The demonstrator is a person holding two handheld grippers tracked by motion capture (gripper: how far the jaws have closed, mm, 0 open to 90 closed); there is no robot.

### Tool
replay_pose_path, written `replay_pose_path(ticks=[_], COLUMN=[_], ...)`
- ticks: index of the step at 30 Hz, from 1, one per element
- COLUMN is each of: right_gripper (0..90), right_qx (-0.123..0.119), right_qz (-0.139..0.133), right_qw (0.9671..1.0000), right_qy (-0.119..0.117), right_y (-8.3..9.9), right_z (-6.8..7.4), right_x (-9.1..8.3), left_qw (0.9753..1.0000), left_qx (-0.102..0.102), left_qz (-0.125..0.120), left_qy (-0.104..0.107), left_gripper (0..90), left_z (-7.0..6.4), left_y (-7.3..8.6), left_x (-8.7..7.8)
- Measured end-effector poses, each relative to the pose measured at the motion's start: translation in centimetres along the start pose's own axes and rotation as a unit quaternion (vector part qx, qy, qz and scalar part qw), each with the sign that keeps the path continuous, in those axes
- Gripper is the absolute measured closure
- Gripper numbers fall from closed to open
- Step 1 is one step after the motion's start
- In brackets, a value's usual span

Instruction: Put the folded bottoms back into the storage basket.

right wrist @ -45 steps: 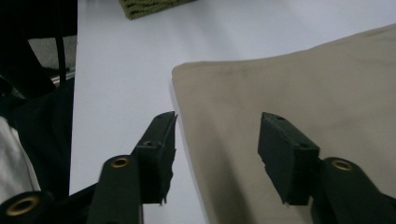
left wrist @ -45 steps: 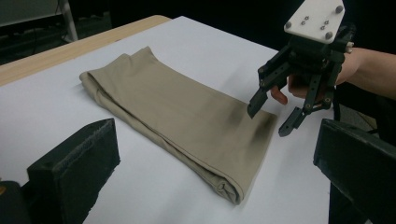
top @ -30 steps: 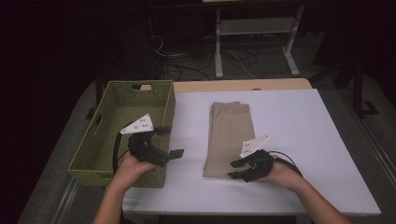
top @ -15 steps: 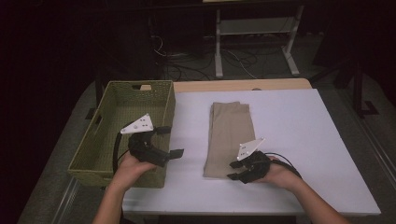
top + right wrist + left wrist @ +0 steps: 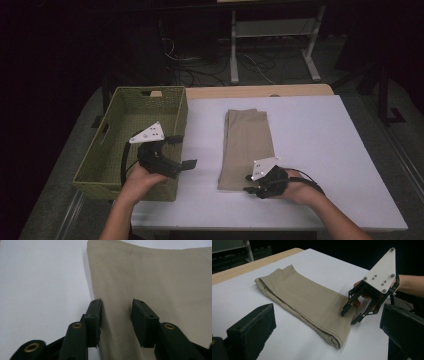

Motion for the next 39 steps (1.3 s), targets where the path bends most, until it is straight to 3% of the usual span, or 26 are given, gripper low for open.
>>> replay_pose_path(ticks=[7,15,28,39], right_gripper=[71.1,79.0,80.3,80.3], right_qx=[-0.008,0.014,0.043,0.041], right_qz=[0.0,-0.006,-0.017,-0.026], right_qw=[0.9999,0.9998,0.9988,0.9987], right_qy=[0.012,0.01,-0.012,-0.015], right_y=[0.0,0.0,0.0,-0.3], right_z=[-0.3,-0.7,-1.1,-0.9], right_x=[0.1,0.1,-0.2,-1.2], left_qw=[1.0,1.0,1.0,1.0], left_qx=[0.0,-0.001,-0.002,-0.002], left_qz=[0.0,0.002,0.002,0.002], left_qy=[-0.001,0.0,0.001,0.001], left_gripper=[0.5,0.6,0.6,0.6], left_z=[0.0,0.0,0.0,0.1], left_y=[0.0,0.0,0.0,0.0], left_x=[0.0,0.0,0.0,0.0])
Point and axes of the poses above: each handheld gripper's, and its own axes: x roughly forward along the jaws, y roughly out of its underside, z roughly to its left, the point moved 7 cm from there along x, roughly forward along the jaws, and after that the axes turned 3 degrees about y, right-handed, at the moved point
